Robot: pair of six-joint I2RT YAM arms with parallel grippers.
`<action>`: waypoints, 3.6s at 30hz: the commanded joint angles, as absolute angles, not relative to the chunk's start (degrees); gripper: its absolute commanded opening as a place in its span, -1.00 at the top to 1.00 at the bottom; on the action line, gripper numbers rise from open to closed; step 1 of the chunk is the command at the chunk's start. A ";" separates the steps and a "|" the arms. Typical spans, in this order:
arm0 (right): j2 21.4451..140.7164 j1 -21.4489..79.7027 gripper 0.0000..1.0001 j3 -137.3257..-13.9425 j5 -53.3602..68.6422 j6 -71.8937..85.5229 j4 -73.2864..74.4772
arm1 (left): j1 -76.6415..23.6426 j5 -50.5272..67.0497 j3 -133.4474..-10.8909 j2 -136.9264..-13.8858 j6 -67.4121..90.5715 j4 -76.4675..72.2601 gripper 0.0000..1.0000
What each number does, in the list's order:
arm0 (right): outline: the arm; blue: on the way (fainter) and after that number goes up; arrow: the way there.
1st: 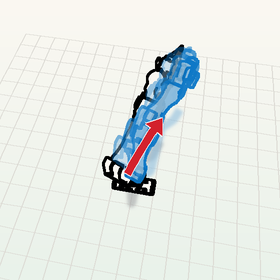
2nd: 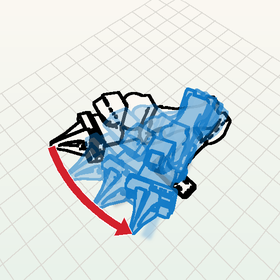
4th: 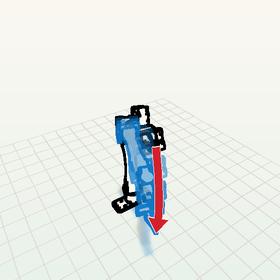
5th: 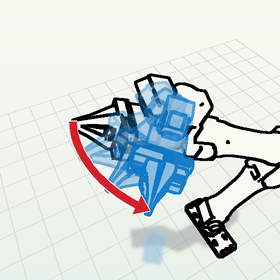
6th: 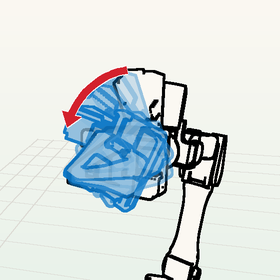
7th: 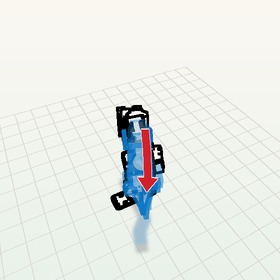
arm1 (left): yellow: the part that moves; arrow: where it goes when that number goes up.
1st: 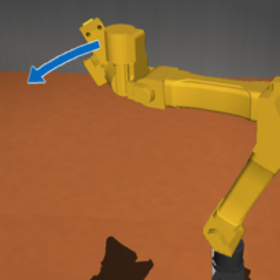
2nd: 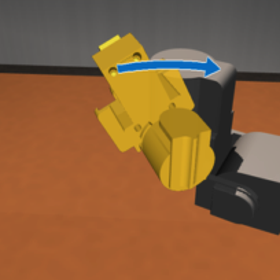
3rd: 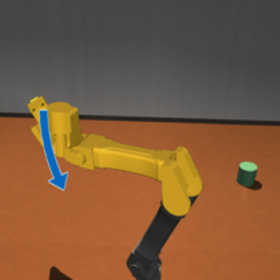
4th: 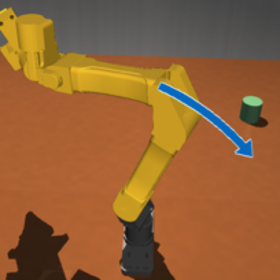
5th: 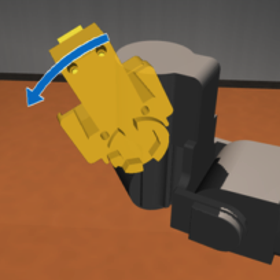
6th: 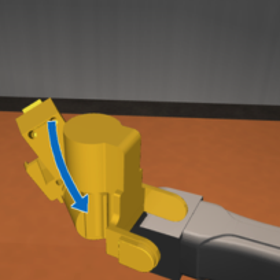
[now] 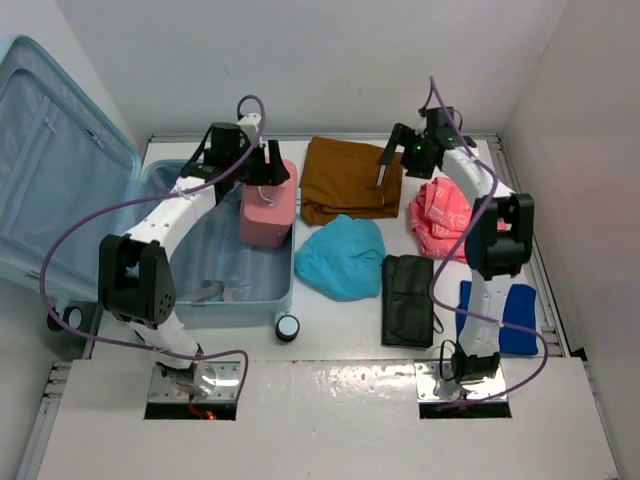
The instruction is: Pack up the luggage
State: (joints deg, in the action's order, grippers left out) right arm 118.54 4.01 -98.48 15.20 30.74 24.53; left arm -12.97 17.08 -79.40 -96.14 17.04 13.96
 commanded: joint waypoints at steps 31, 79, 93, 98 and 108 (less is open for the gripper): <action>125.78 2.90 1.00 -100.28 14.23 32.70 22.06 | -26.09 3.78 -96.65 -100.27 14.94 13.88 -0.99; 117.16 -0.79 1.00 -94.83 10.28 26.54 28.74 | -35.07 -19.61 -122.61 -145.28 29.62 21.36 -0.40; 113.31 5.79 1.00 -98.53 13.62 24.08 24.80 | -35.24 -9.84 -123.84 -135.11 24.53 19.17 1.00; 106.80 10.97 1.00 -98.00 11.61 21.63 17.76 | -35.24 -11.15 -119.46 -123.68 20.14 10.92 1.00; 97.92 20.47 1.00 -96.86 10.46 19.51 7.32 | -31.74 -17.57 -111.55 -103.82 15.56 13.27 1.00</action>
